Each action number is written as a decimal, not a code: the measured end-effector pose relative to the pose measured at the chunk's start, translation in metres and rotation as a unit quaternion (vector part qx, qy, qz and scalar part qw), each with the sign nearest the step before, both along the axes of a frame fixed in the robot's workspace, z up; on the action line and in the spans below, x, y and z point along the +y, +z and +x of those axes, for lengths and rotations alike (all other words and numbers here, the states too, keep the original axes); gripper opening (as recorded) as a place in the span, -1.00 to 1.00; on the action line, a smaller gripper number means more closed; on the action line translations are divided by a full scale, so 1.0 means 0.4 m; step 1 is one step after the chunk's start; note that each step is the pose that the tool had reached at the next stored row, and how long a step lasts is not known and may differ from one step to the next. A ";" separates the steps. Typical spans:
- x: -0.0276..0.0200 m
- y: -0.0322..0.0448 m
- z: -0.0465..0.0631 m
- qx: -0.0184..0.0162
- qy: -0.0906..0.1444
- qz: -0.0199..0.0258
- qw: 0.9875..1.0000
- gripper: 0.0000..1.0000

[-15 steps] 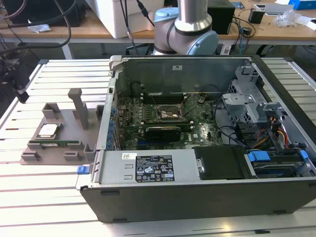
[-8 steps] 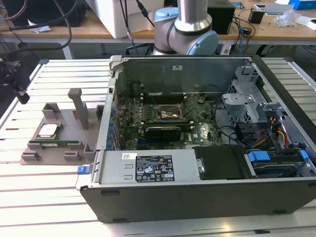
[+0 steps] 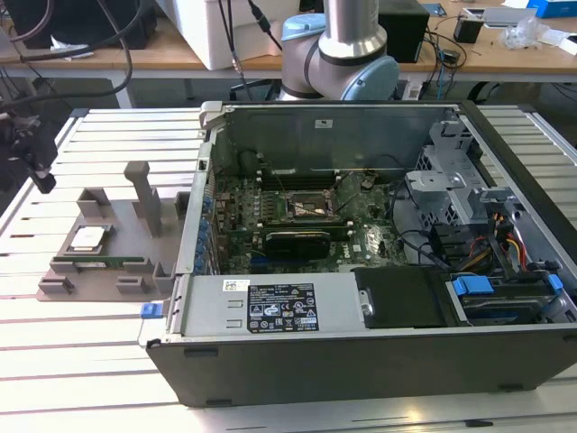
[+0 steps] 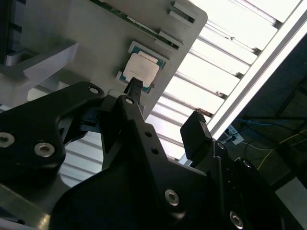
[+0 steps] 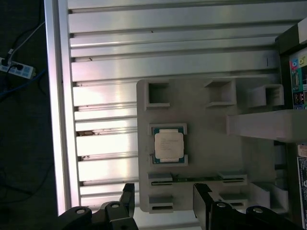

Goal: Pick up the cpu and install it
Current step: 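Pick up the cpu and move it towards the insertion slot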

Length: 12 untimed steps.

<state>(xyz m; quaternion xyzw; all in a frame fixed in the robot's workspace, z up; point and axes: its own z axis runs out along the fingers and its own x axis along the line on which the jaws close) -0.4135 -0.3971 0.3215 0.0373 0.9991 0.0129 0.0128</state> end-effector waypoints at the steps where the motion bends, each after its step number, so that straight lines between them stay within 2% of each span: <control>1: 0.000 -0.001 0.000 0.000 0.000 0.000 1.000 0.20; 12: 0.000 -0.017 0.000 0.000 0.000 0.000 1.000 0.20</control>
